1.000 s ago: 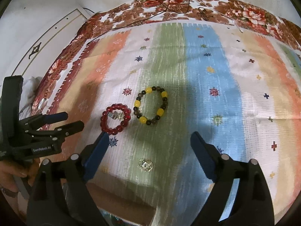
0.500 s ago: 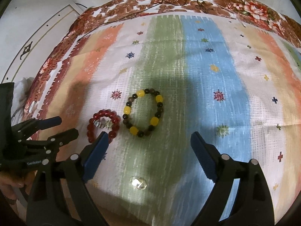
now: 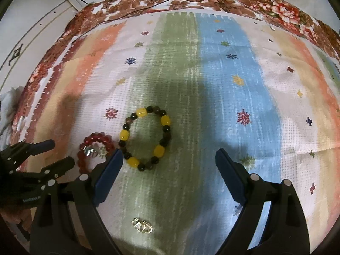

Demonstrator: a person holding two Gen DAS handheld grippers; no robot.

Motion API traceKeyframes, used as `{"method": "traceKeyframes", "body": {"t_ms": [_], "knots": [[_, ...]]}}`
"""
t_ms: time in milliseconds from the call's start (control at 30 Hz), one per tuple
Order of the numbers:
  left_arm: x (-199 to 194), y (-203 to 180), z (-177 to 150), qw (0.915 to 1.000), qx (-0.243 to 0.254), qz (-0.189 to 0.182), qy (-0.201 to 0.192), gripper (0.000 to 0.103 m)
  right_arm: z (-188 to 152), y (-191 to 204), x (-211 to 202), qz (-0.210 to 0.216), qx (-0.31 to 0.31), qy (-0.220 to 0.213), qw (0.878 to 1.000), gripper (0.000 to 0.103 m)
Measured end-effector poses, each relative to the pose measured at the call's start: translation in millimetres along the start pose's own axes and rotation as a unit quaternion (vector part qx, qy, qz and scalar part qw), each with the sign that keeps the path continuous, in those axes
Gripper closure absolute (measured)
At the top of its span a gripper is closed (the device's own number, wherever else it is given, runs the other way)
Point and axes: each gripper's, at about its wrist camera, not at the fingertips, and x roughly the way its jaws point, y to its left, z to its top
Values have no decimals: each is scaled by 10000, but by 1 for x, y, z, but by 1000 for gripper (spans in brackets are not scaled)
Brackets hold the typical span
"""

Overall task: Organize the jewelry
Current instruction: 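Close the left tool on the red bead bracelet while the right grasps the yellow-black bracelet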

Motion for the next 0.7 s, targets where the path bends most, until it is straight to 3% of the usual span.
{"method": "traceKeyframes", "body": {"t_ms": [600,700], "knots": [[23,-11,5,9996,237,148,81,29,0,-4,35,-232,-90,242,9994,15],[24,-9,4,9995,201,236,71,37,-1,-4,36,-413,-183,182,9988,26]]}}
